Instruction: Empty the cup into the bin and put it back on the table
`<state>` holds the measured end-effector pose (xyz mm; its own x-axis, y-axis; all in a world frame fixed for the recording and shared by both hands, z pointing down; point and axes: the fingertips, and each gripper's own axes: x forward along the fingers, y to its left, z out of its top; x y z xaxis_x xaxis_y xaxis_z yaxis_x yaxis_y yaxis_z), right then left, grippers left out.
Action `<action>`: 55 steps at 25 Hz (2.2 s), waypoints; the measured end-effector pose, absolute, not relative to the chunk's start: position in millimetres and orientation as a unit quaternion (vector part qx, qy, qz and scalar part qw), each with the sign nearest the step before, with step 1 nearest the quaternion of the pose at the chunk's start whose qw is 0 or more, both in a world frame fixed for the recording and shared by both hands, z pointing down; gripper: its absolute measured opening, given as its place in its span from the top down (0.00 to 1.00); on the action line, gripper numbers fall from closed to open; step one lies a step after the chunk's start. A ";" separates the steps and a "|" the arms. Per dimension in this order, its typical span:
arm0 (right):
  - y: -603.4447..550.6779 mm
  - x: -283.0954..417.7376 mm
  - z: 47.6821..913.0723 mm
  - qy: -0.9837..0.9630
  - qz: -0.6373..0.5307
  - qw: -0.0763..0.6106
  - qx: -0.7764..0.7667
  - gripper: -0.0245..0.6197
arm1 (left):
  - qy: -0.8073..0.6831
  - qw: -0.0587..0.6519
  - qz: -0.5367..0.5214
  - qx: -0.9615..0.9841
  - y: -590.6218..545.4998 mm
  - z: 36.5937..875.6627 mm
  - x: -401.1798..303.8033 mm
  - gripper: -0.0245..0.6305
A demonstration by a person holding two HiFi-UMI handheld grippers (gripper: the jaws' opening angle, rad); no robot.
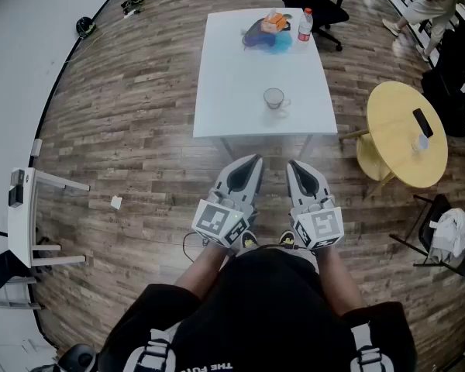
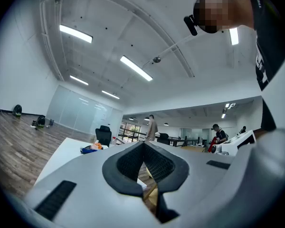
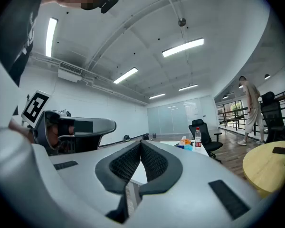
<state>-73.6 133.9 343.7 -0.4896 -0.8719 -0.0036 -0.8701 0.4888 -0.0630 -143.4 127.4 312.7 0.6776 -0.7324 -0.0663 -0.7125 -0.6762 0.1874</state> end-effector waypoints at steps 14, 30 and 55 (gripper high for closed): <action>137.6 -53.9 344.7 0.844 -0.055 0.054 -0.530 0.94 | -0.389 0.075 -0.055 0.916 127.3 316.6 -143.8 0.93; 96.1 -121.4 349.7 0.842 -0.019 -0.017 -0.538 0.94 | -0.456 0.039 0.019 0.889 74.0 338.6 -203.1 0.93; -111.8 -8.1 441.4 0.848 -0.049 -0.080 -0.522 0.94 | -0.496 0.099 0.052 0.861 -122.0 399.9 -132.2 0.93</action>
